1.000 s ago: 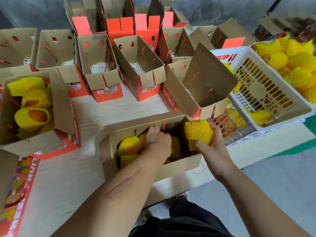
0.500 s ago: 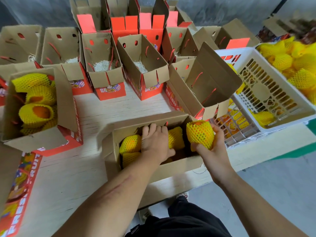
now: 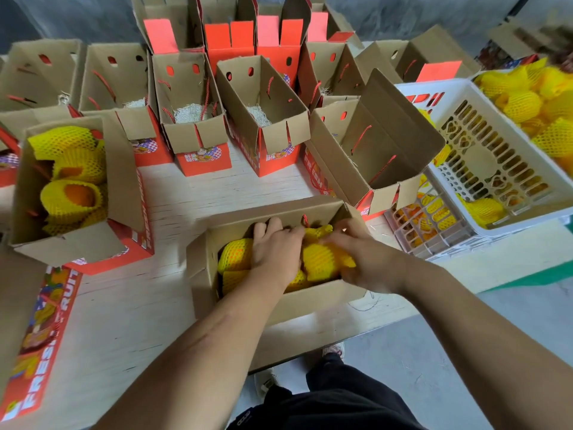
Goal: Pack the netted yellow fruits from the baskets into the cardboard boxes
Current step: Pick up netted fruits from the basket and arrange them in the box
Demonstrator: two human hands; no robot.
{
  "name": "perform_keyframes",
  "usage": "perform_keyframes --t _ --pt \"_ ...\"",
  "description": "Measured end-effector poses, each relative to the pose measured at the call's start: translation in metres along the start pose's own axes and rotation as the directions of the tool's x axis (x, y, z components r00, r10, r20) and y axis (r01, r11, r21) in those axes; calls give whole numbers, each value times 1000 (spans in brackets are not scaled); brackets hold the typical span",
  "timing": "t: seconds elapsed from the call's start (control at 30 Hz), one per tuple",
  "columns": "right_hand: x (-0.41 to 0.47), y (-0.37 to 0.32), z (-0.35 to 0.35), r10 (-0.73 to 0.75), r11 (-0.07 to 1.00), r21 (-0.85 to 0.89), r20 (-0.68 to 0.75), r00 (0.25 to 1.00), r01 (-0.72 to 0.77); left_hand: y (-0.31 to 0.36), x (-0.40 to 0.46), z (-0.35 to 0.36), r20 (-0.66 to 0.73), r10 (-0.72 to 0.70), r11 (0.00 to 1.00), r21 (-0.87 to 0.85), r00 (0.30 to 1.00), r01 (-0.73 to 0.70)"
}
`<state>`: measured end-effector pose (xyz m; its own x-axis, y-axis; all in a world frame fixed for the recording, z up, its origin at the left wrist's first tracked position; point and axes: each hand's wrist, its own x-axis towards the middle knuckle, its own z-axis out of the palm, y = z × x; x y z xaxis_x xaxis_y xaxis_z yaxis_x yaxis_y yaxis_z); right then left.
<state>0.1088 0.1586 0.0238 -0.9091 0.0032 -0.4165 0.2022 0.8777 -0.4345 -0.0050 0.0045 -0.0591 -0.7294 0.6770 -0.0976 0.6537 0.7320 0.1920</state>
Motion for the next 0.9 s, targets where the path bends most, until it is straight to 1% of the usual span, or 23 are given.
perform_keyframes --t 0.03,0.07,0.1,0.13,0.2,0.23,0.27,0.3,0.33,0.37,0.43,0.47,0.5,0.53,0.57,0.6,0.63,0.7,0.77,0.83,0.9 --pt "7 -5 -4 35 996 -82 106 994 -27 -5 -2 -3 37 -6 998 -55 999 8" --pt "12 -11 -7 67 992 -117 171 983 -47 -9 -4 -8 78 -9 994 -105 997 17" --pt "17 -15 -8 82 991 -117 187 979 -61 -14 -6 -12 100 -6 988 -150 995 21" --pt "20 -20 -9 100 991 -111 187 977 -80 -19 -10 -17 79 -10 980 -198 997 26" --pt "27 -24 -6 160 979 -156 198 967 -130 -24 -25 -25 -45 -60 954 -297 997 44" --pt "31 -26 -2 192 967 -209 219 957 -147 -25 -35 -27 -25 -70 945 -322 997 59" --pt "35 -28 2 231 952 -254 242 942 -168 -24 -43 -28 77 -52 942 -326 996 74" --pt "39 -31 7 262 941 -282 263 929 -185 -21 -49 -28 228 -28 939 -327 973 104" --pt "43 -37 9 278 933 -306 283 918 -188 -17 -52 -28 360 -22 929 -337 933 152" --pt "45 -42 9 272 929 -329 295 916 -170 -13 -52 -30 440 -36 920 -337 897 202" --pt "50 -50 6 261 919 -373 334 906 -127 -8 -43 -36 488 -96 939 -244 867 241" --pt "49 -53 3 260 919 -374 335 906 -126 -2 -39 -41 490 -125 960 -162 863 230" --pt "47 -53 1 244 923 -367 328 913 -115 4 -37 -46 465 -145 974 -87 873 209" --pt "44 -50 -2 204 933 -347 298 932 -93 12 -35 -52 415 -142 982 -52 899 179" --pt "39 -41 -4 136 951 -301 229 964 -62 22 -33 -56 344 -119 985 -77 931 154" --pt "32 -32 -7 55 974 -225 128 990 -25 32 -33 -61 259 -90 979 -156 962 134" --pt "25 -21 -12 -3 991 -134 11 1000 4 44 -32 -67 174 -75 959 -258 982 119" --pt "7 7 -28 -52 998 19 -187 981 57 72 -22 -77 37 -62 902 -425 997 71" --pt "-12 42 -49 -53 989 111 -323 945 93 108 1 -82 -50 -26 835 -551 998 -6" --pt "-25 84 -73 -18 976 190 -422 906 108 153 31 -81 -121 19 717 -690 993 -97" --pt "-36 127 -99 40 960 257 -508 861 107 205 65 -77 -155 3 589 -798 988 -127"
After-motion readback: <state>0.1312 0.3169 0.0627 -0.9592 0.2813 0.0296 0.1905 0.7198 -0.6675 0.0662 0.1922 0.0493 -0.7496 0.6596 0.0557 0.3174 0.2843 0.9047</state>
